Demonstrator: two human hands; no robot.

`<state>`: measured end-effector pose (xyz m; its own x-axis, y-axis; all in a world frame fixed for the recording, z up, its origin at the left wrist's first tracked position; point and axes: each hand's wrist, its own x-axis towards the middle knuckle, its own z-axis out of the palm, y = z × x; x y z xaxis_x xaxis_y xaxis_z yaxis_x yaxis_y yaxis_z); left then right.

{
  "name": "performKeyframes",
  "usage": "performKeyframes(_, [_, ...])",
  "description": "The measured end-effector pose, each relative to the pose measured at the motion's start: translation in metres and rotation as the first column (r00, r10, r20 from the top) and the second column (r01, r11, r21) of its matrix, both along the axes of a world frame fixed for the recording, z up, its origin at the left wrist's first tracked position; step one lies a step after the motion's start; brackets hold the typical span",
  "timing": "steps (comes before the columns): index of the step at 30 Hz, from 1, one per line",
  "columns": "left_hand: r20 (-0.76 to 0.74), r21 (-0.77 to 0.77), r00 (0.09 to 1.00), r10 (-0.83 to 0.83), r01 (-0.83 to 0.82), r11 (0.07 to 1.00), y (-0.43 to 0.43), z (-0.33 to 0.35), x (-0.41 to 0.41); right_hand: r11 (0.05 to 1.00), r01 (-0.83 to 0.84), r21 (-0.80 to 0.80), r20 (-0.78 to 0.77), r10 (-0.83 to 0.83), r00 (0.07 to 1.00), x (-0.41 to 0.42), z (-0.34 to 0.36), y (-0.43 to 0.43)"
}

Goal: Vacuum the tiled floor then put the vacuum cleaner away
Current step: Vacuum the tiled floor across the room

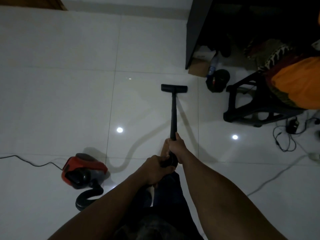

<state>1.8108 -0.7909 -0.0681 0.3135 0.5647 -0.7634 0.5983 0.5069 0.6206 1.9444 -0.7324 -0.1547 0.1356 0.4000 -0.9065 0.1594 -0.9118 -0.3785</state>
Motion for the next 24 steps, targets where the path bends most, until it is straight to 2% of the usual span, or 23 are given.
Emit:
performKeyframes(4, [-0.026,-0.003,1.0,0.003,-0.003,1.0,0.071,0.002,0.014,1.0,-0.026,0.005,-0.024,0.026,0.999,0.014,0.0,0.072])
performKeyframes(9, [-0.012,-0.002,0.996,0.089,-0.089,0.996,0.158,0.006,0.03,1.0,-0.01,-0.021,-0.06,0.009,0.998,0.024,0.001,0.168])
performKeyframes(19, [-0.083,0.027,0.996,-0.028,0.03,0.999,0.31,-0.01,0.028,1.0,-0.014,0.003,-0.036,0.014,0.999,0.025,-0.002,0.319])
performKeyframes(24, [-0.047,0.072,0.999,0.007,-0.003,0.997,0.389,-0.011,0.016,1.0,0.026,-0.004,-0.044,-0.027,0.999,0.016,-0.003,0.397])
